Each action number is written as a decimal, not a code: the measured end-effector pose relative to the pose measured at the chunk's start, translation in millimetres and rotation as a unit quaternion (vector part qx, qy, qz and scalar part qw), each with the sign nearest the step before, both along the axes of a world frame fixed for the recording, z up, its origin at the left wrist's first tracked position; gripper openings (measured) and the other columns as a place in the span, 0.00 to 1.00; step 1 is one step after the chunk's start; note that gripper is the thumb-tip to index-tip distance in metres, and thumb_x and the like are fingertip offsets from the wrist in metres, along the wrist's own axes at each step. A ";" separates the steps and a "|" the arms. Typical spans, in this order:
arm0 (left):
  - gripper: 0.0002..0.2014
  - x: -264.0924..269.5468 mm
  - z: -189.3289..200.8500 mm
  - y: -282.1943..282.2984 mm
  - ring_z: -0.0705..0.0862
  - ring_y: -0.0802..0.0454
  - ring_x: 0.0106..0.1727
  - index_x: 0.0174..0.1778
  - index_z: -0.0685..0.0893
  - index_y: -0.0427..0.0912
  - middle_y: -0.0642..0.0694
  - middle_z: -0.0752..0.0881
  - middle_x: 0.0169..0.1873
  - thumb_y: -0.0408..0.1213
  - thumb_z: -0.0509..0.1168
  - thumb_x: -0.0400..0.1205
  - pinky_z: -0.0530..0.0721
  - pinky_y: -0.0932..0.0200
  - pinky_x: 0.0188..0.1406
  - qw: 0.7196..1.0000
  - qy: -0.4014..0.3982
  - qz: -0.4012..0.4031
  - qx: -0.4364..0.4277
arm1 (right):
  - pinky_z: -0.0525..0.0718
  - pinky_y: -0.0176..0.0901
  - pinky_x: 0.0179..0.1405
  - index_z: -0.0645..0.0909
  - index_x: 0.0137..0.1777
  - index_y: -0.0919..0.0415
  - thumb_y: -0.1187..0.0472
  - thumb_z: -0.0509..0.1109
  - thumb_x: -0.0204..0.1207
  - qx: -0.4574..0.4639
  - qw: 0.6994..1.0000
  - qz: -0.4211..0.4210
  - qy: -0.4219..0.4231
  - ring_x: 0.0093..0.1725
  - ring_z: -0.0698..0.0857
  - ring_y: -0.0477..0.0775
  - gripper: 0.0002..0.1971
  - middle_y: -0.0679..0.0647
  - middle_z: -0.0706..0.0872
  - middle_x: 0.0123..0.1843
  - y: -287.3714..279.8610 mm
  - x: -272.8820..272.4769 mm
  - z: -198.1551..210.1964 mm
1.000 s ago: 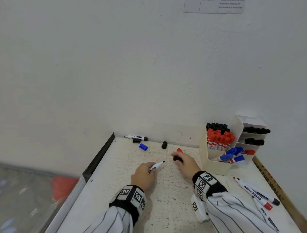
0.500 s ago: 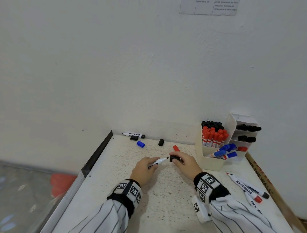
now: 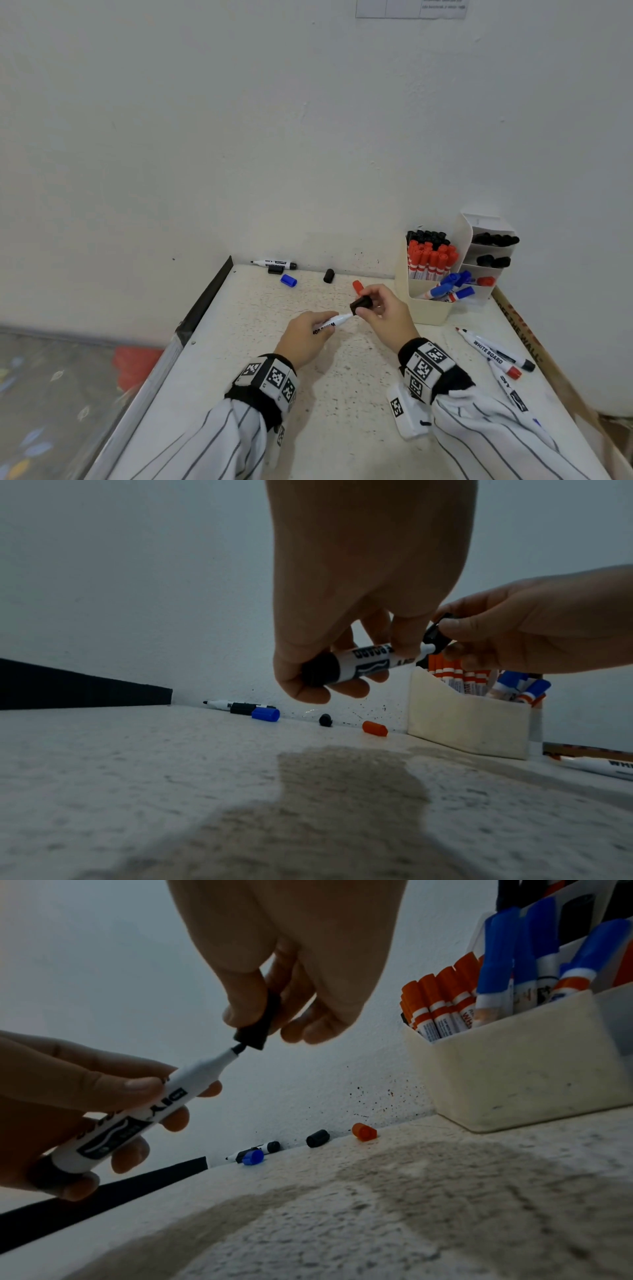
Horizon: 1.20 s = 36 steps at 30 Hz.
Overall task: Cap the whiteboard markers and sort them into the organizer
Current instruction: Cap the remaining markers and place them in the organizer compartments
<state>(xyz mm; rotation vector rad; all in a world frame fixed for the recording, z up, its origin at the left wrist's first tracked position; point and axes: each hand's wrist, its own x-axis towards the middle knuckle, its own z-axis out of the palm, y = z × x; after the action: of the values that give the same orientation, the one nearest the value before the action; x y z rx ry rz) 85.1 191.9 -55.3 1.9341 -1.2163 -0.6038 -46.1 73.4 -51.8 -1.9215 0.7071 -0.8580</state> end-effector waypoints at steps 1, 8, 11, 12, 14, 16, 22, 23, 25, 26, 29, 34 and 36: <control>0.17 -1.7 1.7 1.7 0.76 0.51 0.64 0.69 0.78 0.49 0.46 0.81 0.62 0.39 0.61 0.84 0.69 0.64 0.59 1.000 -0.003 -0.008 -0.001 | 0.79 0.29 0.51 0.75 0.43 0.46 0.72 0.72 0.70 0.007 1.000 0.021 0.007 0.49 0.83 0.47 0.18 0.48 0.85 0.48 2.1 -2.3 1.0; 0.14 -7.1 4.1 11.7 0.80 0.59 0.49 0.63 0.83 0.48 0.50 0.84 0.55 0.40 0.64 0.82 0.74 0.71 0.44 1.000 0.013 -0.016 -0.018 | 0.80 0.36 0.37 0.77 0.45 0.50 0.67 0.70 0.74 0.074 0.992 0.081 0.067 0.32 0.79 0.46 0.10 0.50 0.81 0.39 6.9 -18.3 5.6; 0.11 -10.3 3.3 13.2 0.77 0.62 0.40 0.59 0.84 0.48 0.52 0.84 0.46 0.41 0.63 0.82 0.71 0.72 0.35 1.000 0.001 -0.012 -0.022 | 0.81 0.43 0.51 0.77 0.42 0.49 0.71 0.71 0.71 0.031 0.992 0.089 0.086 0.44 0.81 0.51 0.14 0.50 0.83 0.44 9.0 -25.7 3.9; 0.11 -11.5 3.7 13.4 0.77 0.62 0.39 0.59 0.84 0.48 0.52 0.83 0.45 0.41 0.63 0.83 0.71 0.72 0.34 1.000 -0.001 -0.011 -0.025 | 0.81 0.44 0.54 0.77 0.42 0.49 0.73 0.70 0.71 0.029 0.992 0.091 0.080 0.47 0.82 0.52 0.15 0.50 0.83 0.45 10.4 -26.5 3.7; 0.10 -13.6 5.4 14.6 0.78 0.60 0.39 0.58 0.84 0.48 0.51 0.84 0.45 0.41 0.63 0.82 0.71 0.72 0.34 0.999 -0.003 -0.013 -0.029 | 0.84 0.41 0.52 0.77 0.45 0.51 0.74 0.69 0.73 0.061 0.991 0.096 0.064 0.45 0.84 0.50 0.14 0.50 0.84 0.47 12.3 -27.4 3.3; 0.11 -15.6 7.4 16.5 0.78 0.59 0.42 0.60 0.83 0.49 0.51 0.84 0.46 0.40 0.63 0.82 0.72 0.71 0.37 0.999 -0.024 -0.026 -0.022 | 0.85 0.36 0.43 0.78 0.47 0.55 0.72 0.67 0.75 0.096 0.989 0.098 0.047 0.38 0.85 0.48 0.10 0.52 0.85 0.45 14.6 -28.8 4.0; 0.18 -17.1 9.0 18.5 0.76 0.54 0.49 0.71 0.76 0.50 0.45 0.82 0.53 0.39 0.62 0.83 0.71 0.64 0.50 0.992 -0.112 -0.058 0.015 | 0.84 0.35 0.41 0.79 0.44 0.49 0.72 0.68 0.74 0.044 0.997 0.056 0.032 0.37 0.83 0.49 0.14 0.54 0.85 0.45 15.5 -35.4 2.1; 0.18 -17.6 8.9 18.5 0.76 0.54 0.49 0.71 0.76 0.51 0.45 0.82 0.52 0.40 0.61 0.83 0.70 0.64 0.48 0.992 -0.113 -0.058 0.014 | 0.85 0.38 0.46 0.80 0.44 0.48 0.72 0.69 0.73 0.032 0.997 0.055 0.039 0.41 0.84 0.52 0.15 0.55 0.85 0.46 15.0 -36.3 2.0; 0.18 -20.1 9.6 18.5 0.75 0.54 0.47 0.69 0.77 0.53 0.46 0.80 0.48 0.40 0.62 0.83 0.70 0.64 0.47 0.991 -0.116 -0.062 0.013 | 0.84 0.40 0.52 0.80 0.43 0.47 0.72 0.71 0.71 0.010 0.996 0.070 0.058 0.48 0.85 0.53 0.16 0.55 0.85 0.49 15.8 -38.2 3.3; 0.17 -21.6 10.2 18.2 0.75 0.54 0.47 0.69 0.77 0.53 0.47 0.79 0.46 0.40 0.61 0.83 0.70 0.63 0.47 0.991 -0.119 -0.064 0.014 | 0.84 0.39 0.53 0.81 0.43 0.47 0.73 0.71 0.71 0.003 0.995 0.079 0.063 0.49 0.85 0.52 0.16 0.53 0.85 0.49 17.0 -38.9 4.0; 0.17 -24.1 14.2 17.1 0.76 0.53 0.47 0.68 0.78 0.54 0.48 0.78 0.44 0.41 0.61 0.83 0.75 0.58 0.49 0.989 -0.128 -0.070 0.011 | 0.85 0.35 0.44 0.80 0.45 0.50 0.72 0.70 0.72 0.020 0.995 0.078 0.054 0.41 0.85 0.44 0.14 0.47 0.84 0.41 19.9 -39.0 6.0; 0.16 -27.2 19.1 19.5 0.77 0.59 0.44 0.64 0.81 0.50 0.51 0.81 0.48 0.43 0.67 0.80 0.73 0.72 0.43 0.992 -0.108 -0.057 -0.022 | 0.69 0.36 0.29 0.76 0.41 0.54 0.55 0.60 0.82 0.065 0.989 0.057 0.119 0.24 0.71 0.43 0.09 0.47 0.74 0.27 21.5 -36.4 6.2; 0.14 -30.4 20.3 19.7 0.77 0.60 0.42 0.59 0.83 0.49 0.52 0.82 0.46 0.41 0.70 0.78 0.72 0.77 0.37 0.992 -0.111 -0.056 -0.034 | 0.66 0.36 0.27 0.73 0.38 0.54 0.56 0.57 0.83 0.086 0.989 0.050 0.111 0.24 0.68 0.44 0.11 0.48 0.70 0.27 23.4 -33.4 5.6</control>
<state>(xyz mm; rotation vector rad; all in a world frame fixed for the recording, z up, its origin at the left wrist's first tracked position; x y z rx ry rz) 54.7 211.6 -35.0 1.9235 -1.4734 -0.4059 -79.5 96.8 -46.2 -1.8954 0.7835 -0.5079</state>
